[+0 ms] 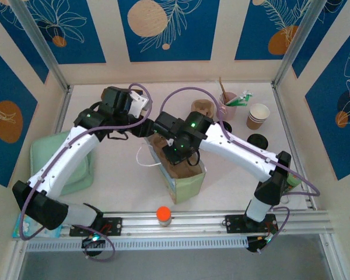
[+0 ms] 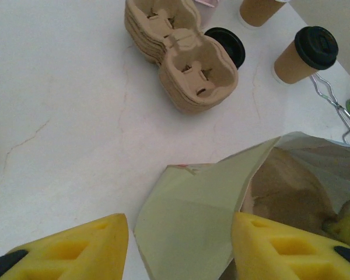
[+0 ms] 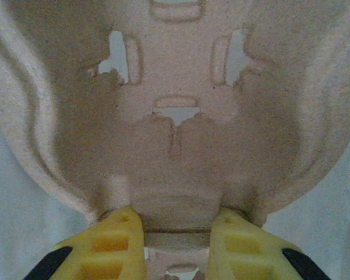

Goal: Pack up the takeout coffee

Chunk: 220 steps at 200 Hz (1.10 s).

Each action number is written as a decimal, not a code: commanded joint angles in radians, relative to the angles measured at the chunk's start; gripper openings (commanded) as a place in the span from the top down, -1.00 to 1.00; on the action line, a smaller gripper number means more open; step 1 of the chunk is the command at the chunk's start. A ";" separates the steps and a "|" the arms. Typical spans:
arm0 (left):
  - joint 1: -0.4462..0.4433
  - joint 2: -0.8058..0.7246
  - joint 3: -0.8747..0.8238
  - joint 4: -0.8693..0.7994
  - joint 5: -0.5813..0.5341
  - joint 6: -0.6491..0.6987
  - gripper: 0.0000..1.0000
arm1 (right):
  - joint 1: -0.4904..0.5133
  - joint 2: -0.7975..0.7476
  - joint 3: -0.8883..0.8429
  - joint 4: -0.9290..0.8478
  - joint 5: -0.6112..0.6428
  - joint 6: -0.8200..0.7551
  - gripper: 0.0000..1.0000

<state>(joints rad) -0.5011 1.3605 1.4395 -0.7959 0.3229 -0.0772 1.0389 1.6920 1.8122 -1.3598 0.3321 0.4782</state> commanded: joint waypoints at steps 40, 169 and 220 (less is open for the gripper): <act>-0.028 0.010 -0.039 0.022 0.022 0.010 0.24 | -0.001 0.028 0.000 -0.026 -0.055 0.008 0.82; -0.037 -0.011 -0.050 0.056 -0.023 -0.043 0.79 | 0.016 0.001 -0.115 0.001 -0.058 0.056 0.82; -0.040 -0.030 -0.066 0.084 0.001 -0.072 0.82 | 0.016 0.019 -0.172 0.041 -0.065 0.071 0.83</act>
<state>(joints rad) -0.5335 1.3594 1.3922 -0.7174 0.3206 -0.1268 1.0481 1.7115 1.6573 -1.3247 0.2985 0.5285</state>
